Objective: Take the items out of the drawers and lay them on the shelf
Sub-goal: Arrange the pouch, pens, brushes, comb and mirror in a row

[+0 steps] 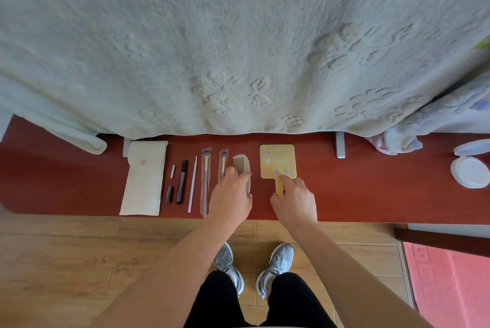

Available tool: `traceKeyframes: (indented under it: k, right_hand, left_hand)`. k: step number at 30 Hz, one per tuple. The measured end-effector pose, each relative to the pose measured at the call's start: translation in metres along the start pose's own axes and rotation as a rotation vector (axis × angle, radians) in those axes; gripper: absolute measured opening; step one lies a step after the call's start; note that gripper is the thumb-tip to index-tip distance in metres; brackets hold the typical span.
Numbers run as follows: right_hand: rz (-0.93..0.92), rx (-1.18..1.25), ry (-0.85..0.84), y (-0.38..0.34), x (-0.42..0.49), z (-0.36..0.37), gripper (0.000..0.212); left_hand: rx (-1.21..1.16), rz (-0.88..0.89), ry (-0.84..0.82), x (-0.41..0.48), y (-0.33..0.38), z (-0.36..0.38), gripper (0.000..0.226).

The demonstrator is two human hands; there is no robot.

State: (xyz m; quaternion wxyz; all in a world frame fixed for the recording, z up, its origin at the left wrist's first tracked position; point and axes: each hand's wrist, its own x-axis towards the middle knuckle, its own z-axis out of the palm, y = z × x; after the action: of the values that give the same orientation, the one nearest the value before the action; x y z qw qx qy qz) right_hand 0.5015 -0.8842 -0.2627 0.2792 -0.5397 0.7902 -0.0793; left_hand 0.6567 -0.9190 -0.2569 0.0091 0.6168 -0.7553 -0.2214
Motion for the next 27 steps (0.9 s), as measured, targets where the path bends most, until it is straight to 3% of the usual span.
traceKeyframes:
  k: [27]
  right_hand:
    - [0.003, -0.024, 0.005, -0.013, -0.003, 0.009, 0.052]
  left_hand:
    - [-0.055, 0.059, 0.006, 0.002, -0.012, -0.002, 0.057]
